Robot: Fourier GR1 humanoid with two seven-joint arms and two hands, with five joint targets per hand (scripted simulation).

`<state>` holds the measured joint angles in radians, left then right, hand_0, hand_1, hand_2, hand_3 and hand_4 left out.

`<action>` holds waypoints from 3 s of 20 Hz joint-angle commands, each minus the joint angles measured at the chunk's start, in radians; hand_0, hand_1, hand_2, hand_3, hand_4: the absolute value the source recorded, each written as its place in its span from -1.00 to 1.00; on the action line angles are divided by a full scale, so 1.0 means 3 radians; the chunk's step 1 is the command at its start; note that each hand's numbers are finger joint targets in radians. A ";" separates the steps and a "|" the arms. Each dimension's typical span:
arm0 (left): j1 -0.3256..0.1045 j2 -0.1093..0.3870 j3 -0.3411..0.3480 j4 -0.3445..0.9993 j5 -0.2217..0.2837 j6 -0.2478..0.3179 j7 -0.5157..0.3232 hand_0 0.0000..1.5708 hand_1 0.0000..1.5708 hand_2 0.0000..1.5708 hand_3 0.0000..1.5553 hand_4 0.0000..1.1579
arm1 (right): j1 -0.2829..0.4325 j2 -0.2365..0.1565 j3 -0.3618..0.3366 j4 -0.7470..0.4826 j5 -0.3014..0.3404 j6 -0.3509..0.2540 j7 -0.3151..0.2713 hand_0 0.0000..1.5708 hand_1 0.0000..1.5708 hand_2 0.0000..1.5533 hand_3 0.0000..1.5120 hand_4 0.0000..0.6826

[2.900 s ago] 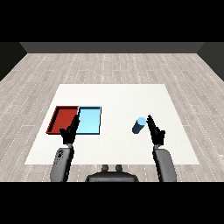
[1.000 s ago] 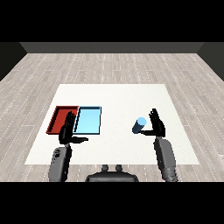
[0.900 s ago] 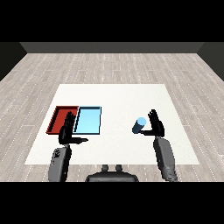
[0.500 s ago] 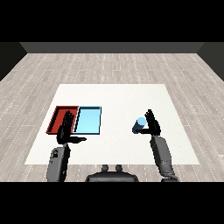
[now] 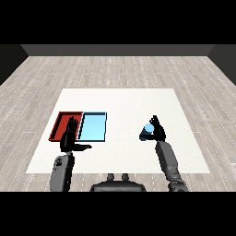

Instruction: Pick the blue can and put it in the blue box

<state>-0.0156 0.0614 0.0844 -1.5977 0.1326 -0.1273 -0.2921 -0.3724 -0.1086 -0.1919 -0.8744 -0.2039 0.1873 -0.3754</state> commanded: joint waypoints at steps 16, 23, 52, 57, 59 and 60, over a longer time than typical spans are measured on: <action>0.0104 -0.0046 -0.0020 -0.0159 0.0014 0.0038 0.0081 -1.00 -1.00 -1.00 -1.00 -1.00 | -0.0230 0.0086 0.0112 0.0206 0.0199 -0.0719 -0.0056 0.97 0.97 0.93 0.93 0.75; 0.0097 0.0022 -0.0051 -0.0089 -0.0062 -0.0042 0.0043 -1.00 -1.00 -1.00 -1.00 -1.00 | -0.0051 0.0249 0.0423 -0.0325 0.0378 -0.0875 0.0189 0.89 0.89 0.88 0.89 0.83; -0.0385 -0.0204 -0.1264 0.0233 0.0241 0.0664 0.0619 -1.00 -1.00 -1.00 -1.00 -1.00 | -0.0317 0.0362 0.1107 -0.1384 0.0379 -0.1177 0.0678 0.83 0.83 0.88 0.89 0.80; -0.0447 -0.0205 -0.1212 0.0145 0.0121 0.0706 0.0814 -1.00 -1.00 -1.00 -1.00 -1.00 | -0.0250 0.0361 0.1495 -0.1618 0.0374 -0.1469 0.0772 0.85 0.85 0.88 0.89 0.82; -0.0853 -0.0205 -0.1367 0.0747 0.0249 0.0959 0.0552 -1.00 -1.00 -1.00 -1.00 -1.00 | -0.0133 0.0362 0.1327 -0.1662 0.0426 -0.1243 0.0708 0.83 0.83 0.87 0.90 0.78; -0.0701 -0.0205 -0.1322 0.0687 0.0217 0.0822 0.0538 -1.00 -1.00 -1.00 -1.00 -1.00 | -0.0379 0.0362 0.1544 -0.1250 0.0315 -0.1493 0.0471 0.84 0.84 0.87 0.89 0.78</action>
<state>-0.2035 0.0002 -0.2819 -1.4510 0.1995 0.0937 -0.1018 -0.4371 -0.0011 0.2061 -1.3099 -0.0886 -0.2023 -0.1957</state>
